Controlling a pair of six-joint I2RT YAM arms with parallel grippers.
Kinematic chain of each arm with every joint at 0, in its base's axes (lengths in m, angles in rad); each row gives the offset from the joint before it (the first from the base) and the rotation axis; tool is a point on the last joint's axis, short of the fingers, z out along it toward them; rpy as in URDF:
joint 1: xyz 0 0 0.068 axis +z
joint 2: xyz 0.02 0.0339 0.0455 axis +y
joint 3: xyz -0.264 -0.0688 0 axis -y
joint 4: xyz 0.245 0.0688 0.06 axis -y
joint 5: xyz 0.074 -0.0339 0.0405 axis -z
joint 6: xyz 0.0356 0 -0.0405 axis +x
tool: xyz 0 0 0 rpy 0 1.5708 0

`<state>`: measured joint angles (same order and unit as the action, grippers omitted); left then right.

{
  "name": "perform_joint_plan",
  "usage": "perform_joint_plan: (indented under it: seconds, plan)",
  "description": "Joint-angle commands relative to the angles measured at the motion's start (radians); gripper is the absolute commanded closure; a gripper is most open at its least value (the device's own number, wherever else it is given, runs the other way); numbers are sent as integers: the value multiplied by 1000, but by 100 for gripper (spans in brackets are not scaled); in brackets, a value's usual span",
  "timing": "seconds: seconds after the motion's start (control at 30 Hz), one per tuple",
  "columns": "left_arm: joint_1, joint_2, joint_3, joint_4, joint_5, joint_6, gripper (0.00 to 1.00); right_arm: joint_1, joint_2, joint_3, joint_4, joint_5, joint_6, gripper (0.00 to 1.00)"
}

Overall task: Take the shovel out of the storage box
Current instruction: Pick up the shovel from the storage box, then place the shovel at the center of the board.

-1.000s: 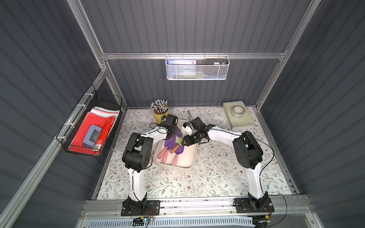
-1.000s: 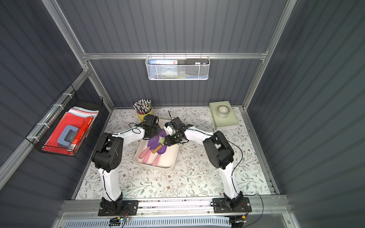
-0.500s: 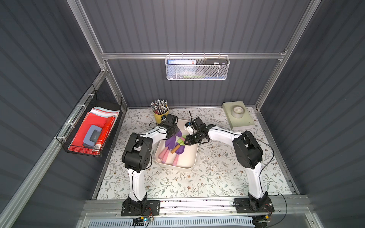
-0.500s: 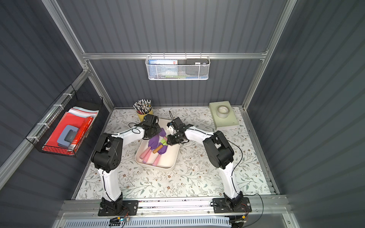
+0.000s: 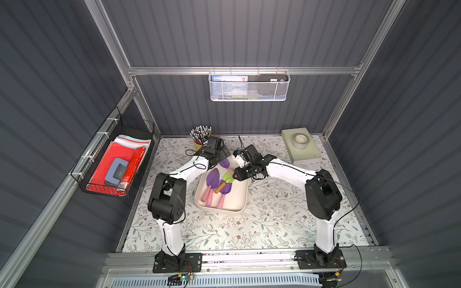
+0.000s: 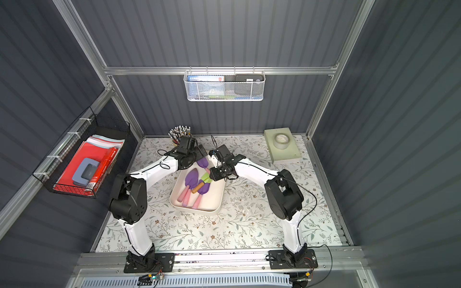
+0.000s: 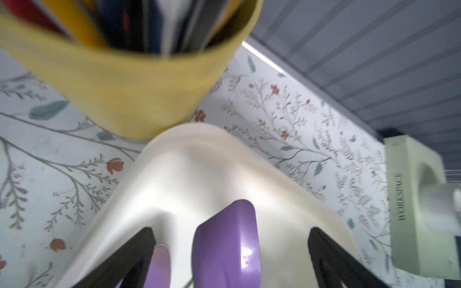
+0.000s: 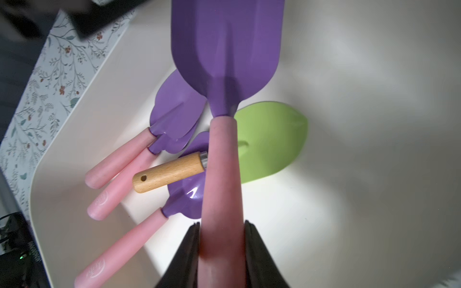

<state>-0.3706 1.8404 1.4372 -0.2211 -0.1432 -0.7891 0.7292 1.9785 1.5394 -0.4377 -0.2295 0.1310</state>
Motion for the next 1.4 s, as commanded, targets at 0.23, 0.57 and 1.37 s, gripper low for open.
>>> perform_joint_plan:
  seconds: [0.23,0.57,1.37]
  plan:
    - [6,-255,53,-18,-172,34,3,-36,-347,-307,-2,276,110,99]
    - [6,-202,-67,7,-90,34,6,-227,-577,-605,54,292,188,98]
    - [-155,-113,-156,-196,-211,115,20,-234,-305,-690,201,264,243,48]
